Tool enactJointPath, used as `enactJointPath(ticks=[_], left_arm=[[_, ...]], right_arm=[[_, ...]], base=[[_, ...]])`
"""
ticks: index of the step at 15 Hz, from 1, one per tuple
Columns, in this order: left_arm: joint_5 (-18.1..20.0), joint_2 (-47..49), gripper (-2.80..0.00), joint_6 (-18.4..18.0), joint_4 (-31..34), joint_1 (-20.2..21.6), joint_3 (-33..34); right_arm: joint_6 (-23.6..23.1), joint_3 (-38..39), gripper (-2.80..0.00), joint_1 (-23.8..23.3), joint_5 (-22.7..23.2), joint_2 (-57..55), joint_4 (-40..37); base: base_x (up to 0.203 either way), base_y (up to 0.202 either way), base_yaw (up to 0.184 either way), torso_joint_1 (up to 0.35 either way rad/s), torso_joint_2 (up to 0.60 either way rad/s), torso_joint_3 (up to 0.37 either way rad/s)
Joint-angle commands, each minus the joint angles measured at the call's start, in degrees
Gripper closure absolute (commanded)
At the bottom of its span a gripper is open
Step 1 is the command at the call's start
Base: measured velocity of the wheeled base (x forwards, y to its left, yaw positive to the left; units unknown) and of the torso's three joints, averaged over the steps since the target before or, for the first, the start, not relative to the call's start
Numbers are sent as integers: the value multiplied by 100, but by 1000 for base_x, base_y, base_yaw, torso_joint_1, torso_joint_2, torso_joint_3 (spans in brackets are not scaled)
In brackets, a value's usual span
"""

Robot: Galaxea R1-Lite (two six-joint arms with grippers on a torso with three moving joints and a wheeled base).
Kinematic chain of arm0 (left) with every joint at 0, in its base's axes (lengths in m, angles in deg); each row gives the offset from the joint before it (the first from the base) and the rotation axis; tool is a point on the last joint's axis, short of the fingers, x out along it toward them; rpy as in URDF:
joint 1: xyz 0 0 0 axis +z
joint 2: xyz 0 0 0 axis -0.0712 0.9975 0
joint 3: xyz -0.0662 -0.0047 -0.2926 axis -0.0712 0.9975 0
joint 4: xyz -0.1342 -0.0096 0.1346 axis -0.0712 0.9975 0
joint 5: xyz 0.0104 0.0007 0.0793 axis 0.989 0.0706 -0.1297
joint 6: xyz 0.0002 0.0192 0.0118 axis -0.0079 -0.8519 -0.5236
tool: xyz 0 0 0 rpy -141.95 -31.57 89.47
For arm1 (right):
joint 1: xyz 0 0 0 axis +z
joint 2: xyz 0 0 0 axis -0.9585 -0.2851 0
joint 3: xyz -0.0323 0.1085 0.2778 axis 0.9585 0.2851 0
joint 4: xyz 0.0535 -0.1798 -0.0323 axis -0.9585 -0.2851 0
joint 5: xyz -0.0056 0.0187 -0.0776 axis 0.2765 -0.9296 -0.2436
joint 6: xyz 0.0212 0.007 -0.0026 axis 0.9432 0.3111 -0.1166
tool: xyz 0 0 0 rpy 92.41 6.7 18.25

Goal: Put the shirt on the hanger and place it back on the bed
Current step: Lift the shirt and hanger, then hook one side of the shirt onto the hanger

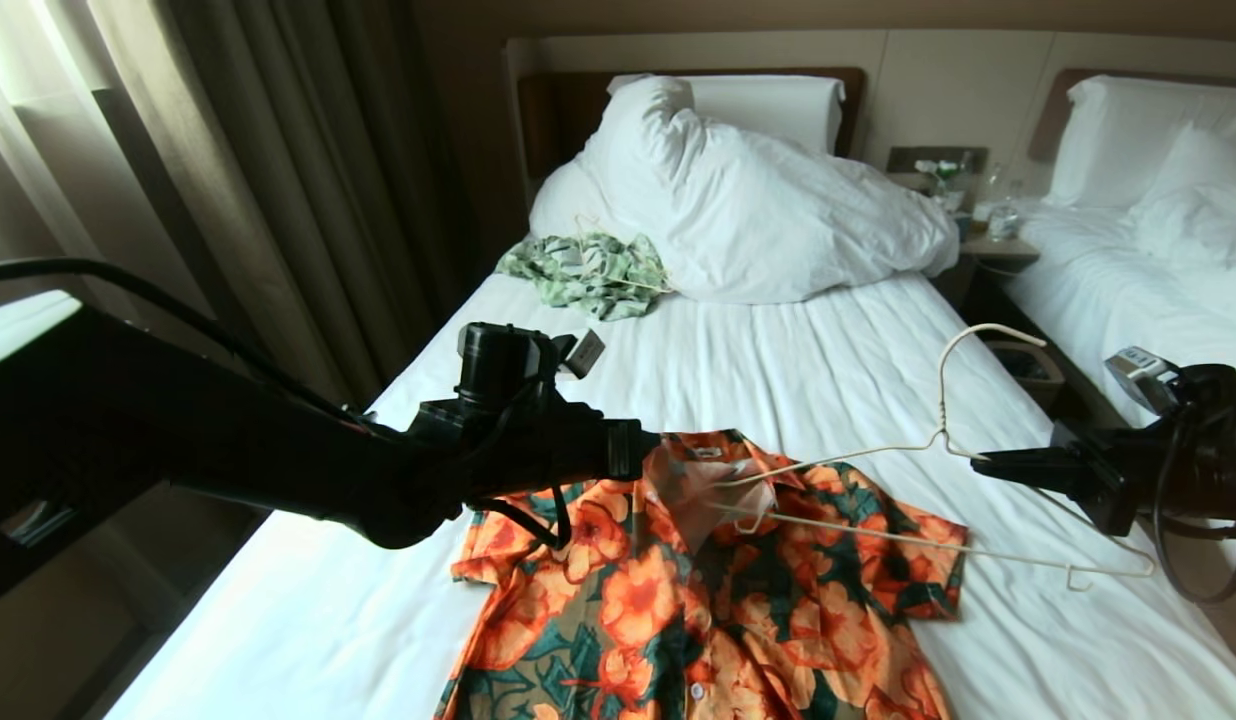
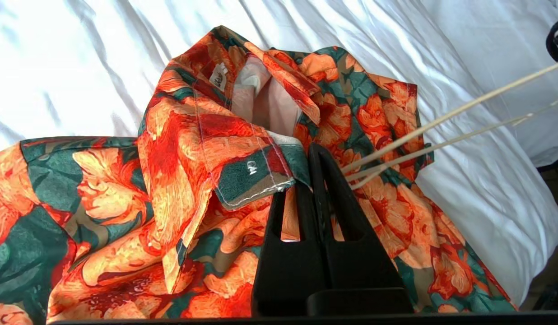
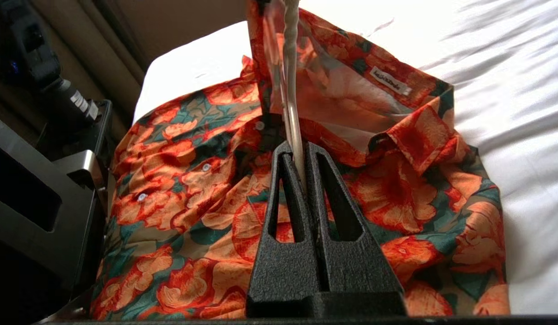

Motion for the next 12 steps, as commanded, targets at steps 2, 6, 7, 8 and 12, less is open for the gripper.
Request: enactJointPath(ticks=[2, 6, 7, 8, 12], left_arm=[[9, -234, 0, 7, -13, -162, 90], [-86, -278, 0, 4, 8, -504, -50], [-176, -260, 0, 4, 22, -622, -125], [-277, -224, 0, 3, 34, -792, -267], [-564, -58, 0, 13, 429, -1248, -784]], right_arm=[[51, -335, 0, 22, -47, -117, -25], [241, -574, 0, 279, -280, -121, -50], [284, -590, 0, 309, -288, -140, -47], [300, -595, 0, 363, -288, -171, -46], [300, -509, 0, 450, -288, -182, -46]], base=[[0, 0, 0, 0, 0, 0], [0, 0, 0, 0, 0, 0], [0, 0, 0, 0, 0, 0], [0, 0, 0, 0, 0, 0], [0, 0, 0, 0, 0, 0]])
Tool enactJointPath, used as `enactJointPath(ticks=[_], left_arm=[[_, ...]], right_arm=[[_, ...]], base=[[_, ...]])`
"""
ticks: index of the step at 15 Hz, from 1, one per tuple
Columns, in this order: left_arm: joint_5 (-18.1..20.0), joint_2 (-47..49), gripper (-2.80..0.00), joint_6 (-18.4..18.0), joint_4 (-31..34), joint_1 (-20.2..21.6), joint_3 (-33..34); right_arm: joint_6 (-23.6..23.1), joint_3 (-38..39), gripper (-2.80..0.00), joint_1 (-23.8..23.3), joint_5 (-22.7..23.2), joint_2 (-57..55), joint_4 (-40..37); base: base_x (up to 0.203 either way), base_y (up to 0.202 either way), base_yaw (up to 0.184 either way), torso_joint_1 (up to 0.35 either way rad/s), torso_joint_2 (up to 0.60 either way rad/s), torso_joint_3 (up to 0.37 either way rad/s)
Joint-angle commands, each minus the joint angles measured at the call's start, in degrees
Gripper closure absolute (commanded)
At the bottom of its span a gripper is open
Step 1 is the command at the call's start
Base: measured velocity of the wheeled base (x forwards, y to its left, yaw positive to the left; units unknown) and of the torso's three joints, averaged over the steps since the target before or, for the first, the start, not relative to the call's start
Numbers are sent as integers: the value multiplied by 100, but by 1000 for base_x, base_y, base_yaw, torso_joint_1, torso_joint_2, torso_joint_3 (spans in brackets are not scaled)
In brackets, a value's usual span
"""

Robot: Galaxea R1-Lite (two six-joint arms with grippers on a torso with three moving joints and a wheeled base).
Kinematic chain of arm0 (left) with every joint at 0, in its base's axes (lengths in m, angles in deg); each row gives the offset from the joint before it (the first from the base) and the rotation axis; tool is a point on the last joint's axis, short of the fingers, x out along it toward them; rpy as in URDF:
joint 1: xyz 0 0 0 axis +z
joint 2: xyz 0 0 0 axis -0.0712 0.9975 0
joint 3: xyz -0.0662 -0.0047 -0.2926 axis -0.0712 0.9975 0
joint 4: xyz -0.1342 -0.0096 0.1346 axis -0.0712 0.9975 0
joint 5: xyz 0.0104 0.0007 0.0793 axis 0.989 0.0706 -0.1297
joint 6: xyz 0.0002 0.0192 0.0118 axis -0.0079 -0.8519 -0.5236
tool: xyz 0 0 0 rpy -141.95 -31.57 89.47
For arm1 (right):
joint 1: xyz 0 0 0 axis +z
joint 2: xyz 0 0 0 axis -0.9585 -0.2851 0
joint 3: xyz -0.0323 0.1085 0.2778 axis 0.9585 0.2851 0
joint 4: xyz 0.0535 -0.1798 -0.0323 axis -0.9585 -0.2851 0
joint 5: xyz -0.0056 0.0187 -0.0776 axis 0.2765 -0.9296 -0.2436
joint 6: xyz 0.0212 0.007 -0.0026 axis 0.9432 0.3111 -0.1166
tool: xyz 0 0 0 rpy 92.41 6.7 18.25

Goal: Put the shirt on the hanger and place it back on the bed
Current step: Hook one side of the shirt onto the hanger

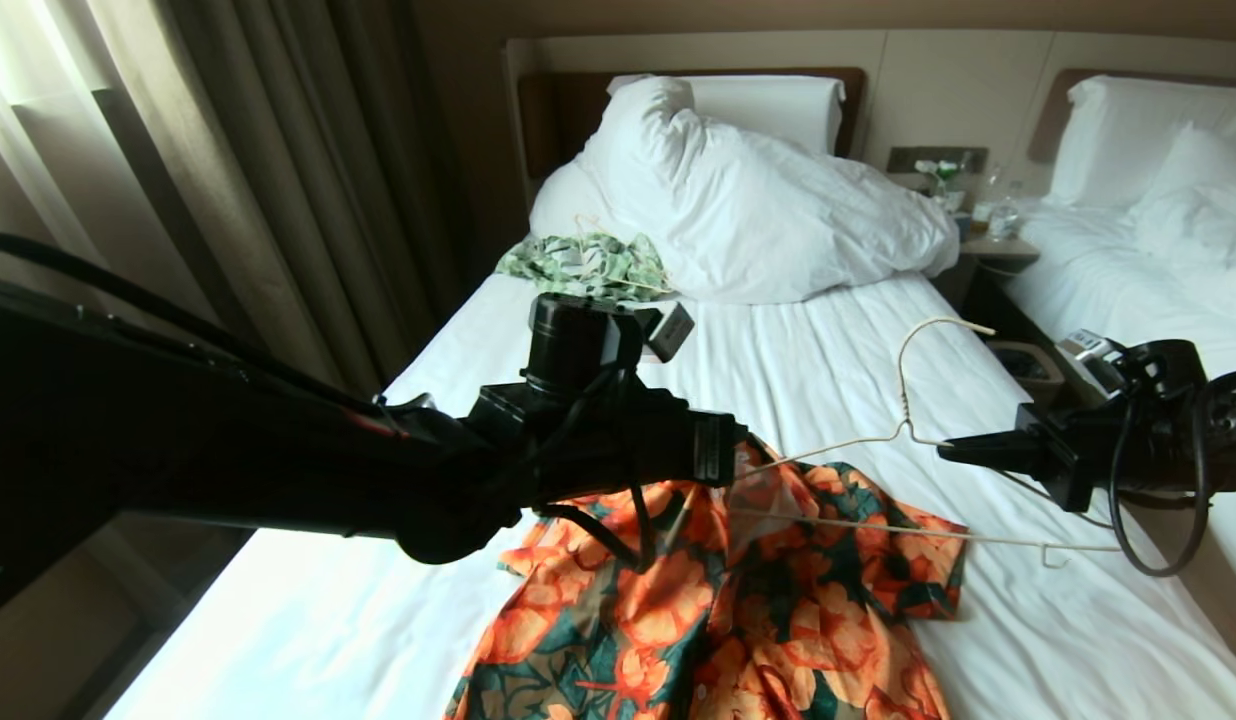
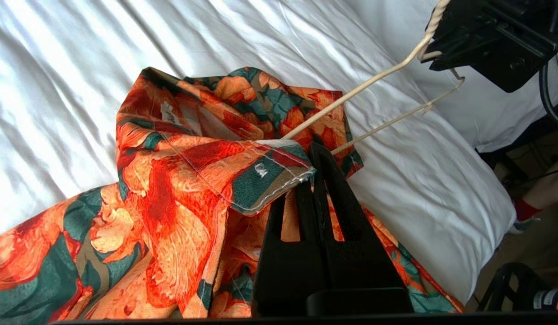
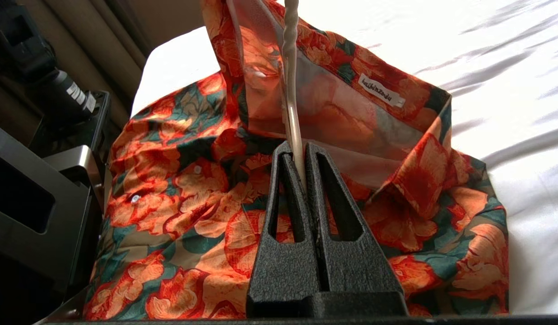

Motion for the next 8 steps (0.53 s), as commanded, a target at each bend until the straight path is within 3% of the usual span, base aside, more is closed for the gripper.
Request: enactJointPath(ticks=[1, 4, 8], left_arm=[[-117, 153, 0, 12, -7, -122, -159], [-442, 287, 0, 55, -15, -298, -328], [-1078, 443, 0, 411, 53, -969, -1076]], right_arm=[[-25, 23, 0, 27, 47, 3, -4], [-25, 32, 0, 44, 47, 38, -4], [-28, 100, 0, 44, 50, 50, 17]], base=[[0, 0, 0, 0, 0, 0], [0, 0, 0, 0, 0, 0], [0, 0, 0, 0, 0, 0]])
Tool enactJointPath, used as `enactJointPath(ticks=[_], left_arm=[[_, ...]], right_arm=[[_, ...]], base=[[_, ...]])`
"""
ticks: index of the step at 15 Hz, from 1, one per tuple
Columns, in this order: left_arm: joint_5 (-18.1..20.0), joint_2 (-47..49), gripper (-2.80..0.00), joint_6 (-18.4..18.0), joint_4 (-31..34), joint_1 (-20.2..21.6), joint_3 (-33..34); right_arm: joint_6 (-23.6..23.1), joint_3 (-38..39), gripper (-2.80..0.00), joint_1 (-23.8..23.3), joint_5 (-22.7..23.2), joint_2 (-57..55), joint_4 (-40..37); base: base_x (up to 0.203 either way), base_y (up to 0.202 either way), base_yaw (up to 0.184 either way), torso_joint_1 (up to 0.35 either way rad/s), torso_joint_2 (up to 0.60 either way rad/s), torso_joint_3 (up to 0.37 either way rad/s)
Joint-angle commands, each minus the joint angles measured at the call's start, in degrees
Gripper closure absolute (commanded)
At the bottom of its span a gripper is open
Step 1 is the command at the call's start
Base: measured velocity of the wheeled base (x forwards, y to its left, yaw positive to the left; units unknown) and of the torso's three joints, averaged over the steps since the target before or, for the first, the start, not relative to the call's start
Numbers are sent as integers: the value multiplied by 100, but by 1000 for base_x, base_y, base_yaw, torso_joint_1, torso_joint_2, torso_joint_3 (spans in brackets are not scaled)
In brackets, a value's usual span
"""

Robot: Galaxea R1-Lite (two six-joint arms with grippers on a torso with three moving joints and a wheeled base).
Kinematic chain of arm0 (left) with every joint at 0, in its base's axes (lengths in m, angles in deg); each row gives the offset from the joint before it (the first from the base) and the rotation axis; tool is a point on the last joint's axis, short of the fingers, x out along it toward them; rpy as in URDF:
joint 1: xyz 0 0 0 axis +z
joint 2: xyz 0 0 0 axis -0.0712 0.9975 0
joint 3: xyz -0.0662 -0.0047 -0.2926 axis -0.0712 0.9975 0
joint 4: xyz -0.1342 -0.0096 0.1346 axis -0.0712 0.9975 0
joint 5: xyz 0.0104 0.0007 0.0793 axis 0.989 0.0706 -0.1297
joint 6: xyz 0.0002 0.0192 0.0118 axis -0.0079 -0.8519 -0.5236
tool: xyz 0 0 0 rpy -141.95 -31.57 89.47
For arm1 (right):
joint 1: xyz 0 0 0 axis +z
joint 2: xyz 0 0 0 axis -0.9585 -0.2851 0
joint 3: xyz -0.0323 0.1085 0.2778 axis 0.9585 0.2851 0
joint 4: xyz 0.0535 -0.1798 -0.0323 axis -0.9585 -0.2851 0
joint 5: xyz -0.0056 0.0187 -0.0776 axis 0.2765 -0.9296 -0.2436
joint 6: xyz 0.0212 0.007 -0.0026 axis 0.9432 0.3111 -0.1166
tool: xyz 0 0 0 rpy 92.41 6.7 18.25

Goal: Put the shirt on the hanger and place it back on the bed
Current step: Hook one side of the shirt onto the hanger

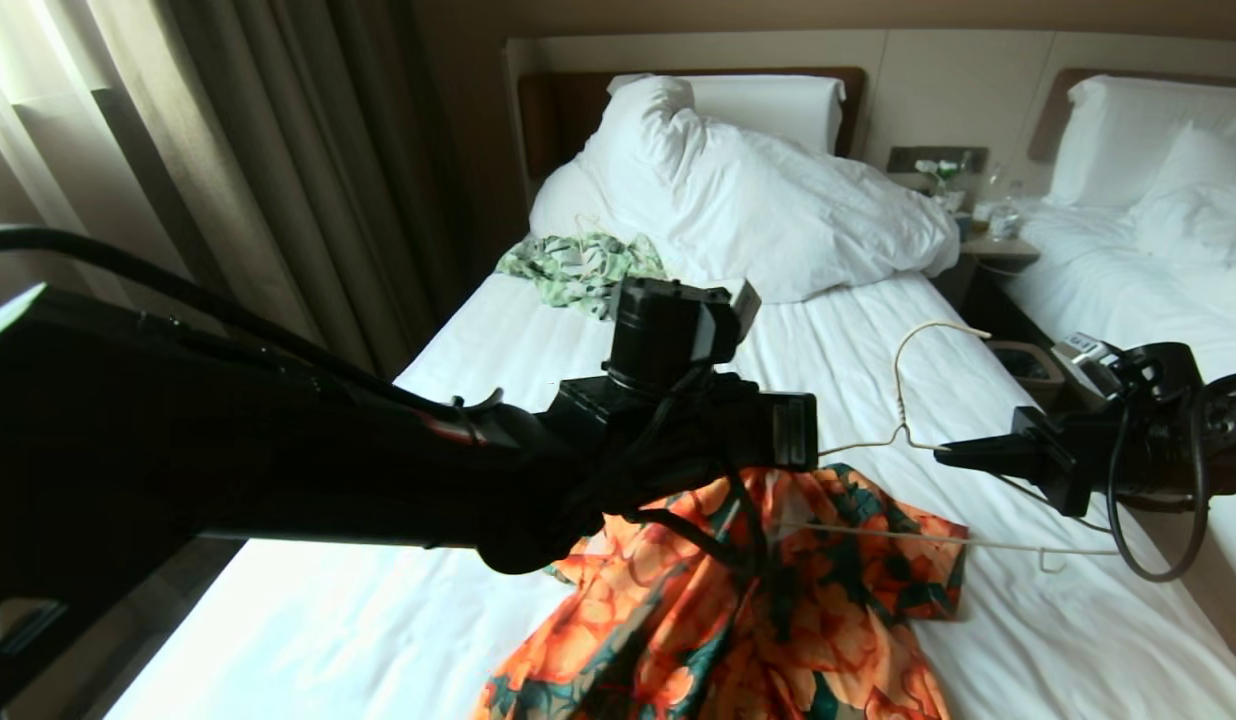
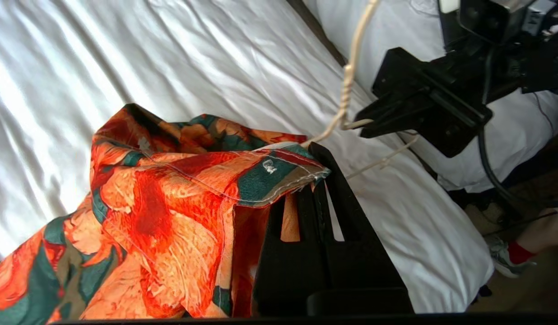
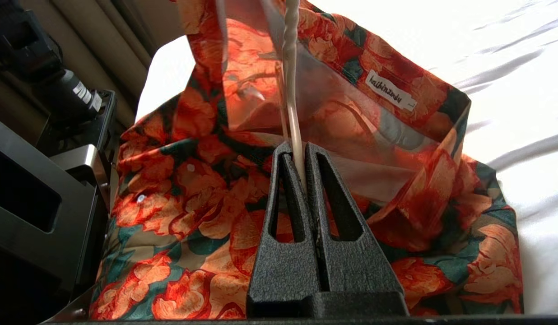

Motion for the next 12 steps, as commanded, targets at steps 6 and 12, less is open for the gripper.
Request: enactJointPath(ticks=[6, 12], left_arm=[[-496, 130, 0, 391, 403, -939, -640], [-842, 401, 0, 388, 800, -1435, -1134]], right_arm=[[-50, 288, 0, 128, 91, 368, 30], [-22, 789, 0, 330, 96, 618, 545]], base=[[0, 0, 0, 0, 0, 0], [0, 0, 0, 0, 0, 0]])
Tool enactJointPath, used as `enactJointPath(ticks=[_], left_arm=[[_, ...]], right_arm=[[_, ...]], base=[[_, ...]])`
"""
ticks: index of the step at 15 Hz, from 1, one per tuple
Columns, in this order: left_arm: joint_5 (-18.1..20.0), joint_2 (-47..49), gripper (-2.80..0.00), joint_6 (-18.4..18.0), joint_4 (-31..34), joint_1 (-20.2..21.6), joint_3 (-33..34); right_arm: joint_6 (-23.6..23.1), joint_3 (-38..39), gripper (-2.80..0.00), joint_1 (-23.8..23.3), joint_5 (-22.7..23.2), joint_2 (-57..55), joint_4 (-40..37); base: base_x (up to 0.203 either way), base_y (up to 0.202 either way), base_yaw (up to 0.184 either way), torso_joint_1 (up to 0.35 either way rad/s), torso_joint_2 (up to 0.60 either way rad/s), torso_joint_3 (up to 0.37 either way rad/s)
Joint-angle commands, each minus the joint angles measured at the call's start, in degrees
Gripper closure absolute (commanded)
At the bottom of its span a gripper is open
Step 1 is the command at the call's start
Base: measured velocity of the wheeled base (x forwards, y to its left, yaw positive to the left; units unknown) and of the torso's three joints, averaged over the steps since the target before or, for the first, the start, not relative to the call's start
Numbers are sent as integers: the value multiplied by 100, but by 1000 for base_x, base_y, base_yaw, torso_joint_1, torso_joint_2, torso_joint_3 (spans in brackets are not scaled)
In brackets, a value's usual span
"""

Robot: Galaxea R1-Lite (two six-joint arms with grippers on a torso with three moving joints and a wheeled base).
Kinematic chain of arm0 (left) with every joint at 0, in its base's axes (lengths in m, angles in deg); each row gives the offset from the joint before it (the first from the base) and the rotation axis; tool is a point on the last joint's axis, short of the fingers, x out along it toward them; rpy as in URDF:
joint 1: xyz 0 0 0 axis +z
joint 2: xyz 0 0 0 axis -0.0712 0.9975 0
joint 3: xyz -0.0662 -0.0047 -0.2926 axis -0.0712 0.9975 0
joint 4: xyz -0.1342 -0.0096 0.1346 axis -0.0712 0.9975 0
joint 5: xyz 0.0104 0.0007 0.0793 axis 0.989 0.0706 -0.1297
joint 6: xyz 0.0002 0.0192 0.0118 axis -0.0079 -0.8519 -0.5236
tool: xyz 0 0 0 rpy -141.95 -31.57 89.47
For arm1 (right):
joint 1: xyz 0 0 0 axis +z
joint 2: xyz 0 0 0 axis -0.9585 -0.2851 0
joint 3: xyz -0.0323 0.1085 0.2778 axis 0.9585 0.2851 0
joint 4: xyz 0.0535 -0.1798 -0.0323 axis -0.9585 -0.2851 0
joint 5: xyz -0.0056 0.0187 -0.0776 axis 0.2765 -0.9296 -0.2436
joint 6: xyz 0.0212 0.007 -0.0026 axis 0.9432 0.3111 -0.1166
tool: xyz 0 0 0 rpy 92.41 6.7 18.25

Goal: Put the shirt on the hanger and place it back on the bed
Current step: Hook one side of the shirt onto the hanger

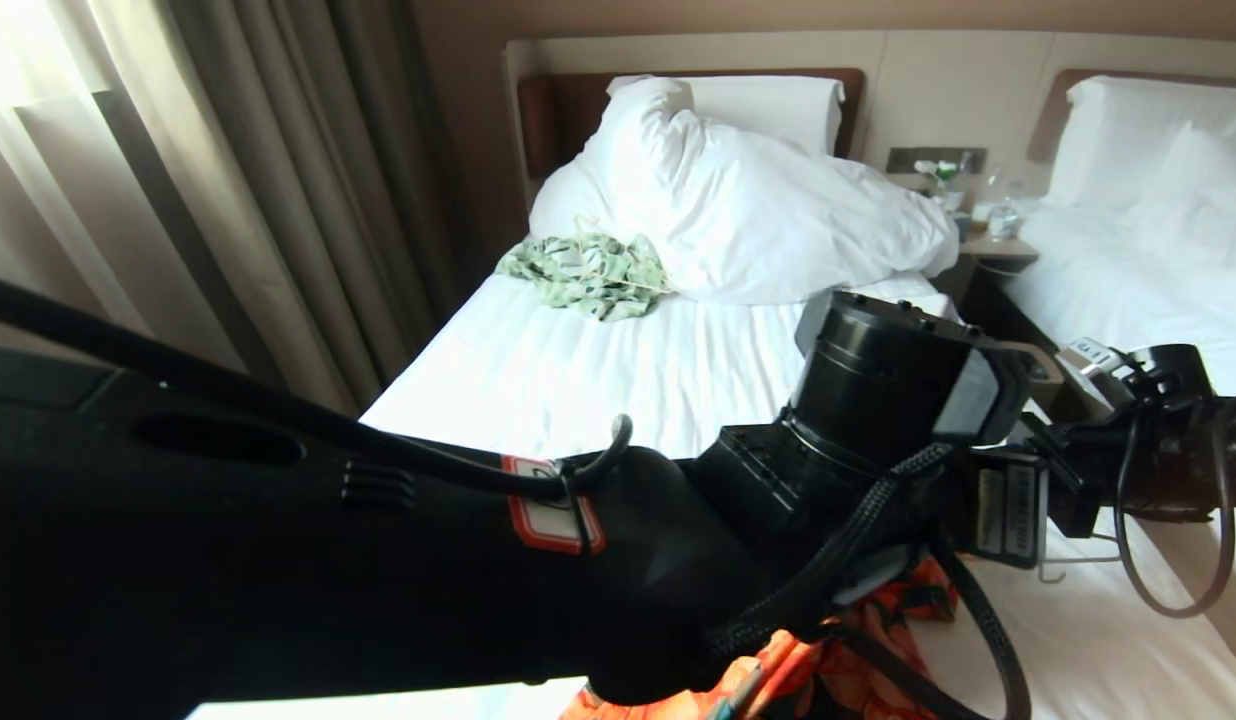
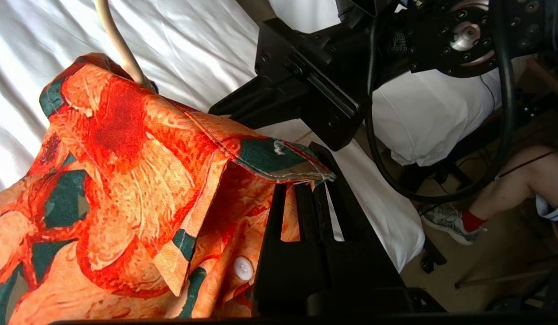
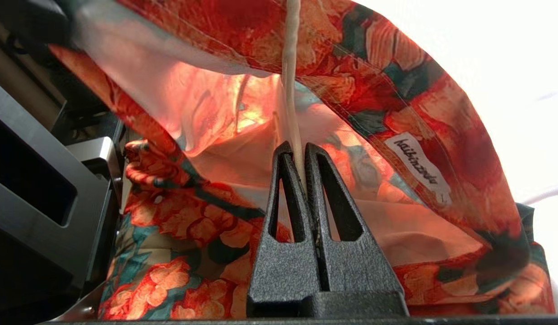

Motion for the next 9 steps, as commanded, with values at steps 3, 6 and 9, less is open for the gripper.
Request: enactJointPath(ticks=[3, 6, 9], left_arm=[[-85, 258, 0, 0, 220, -350, -320], [-176, 560, 0, -67, 278, -443, -334], [-181, 762, 0, -332, 384, -433, -291]], right_arm=[[-40, 314, 0, 28, 85, 167, 188], [-40, 416, 0, 28, 157, 220, 278], [-46, 538, 0, -4, 328, 254, 365]], base=[[0, 0, 0, 0, 0, 0], [0, 0, 0, 0, 0, 0], [0, 0, 0, 0, 0, 0]])
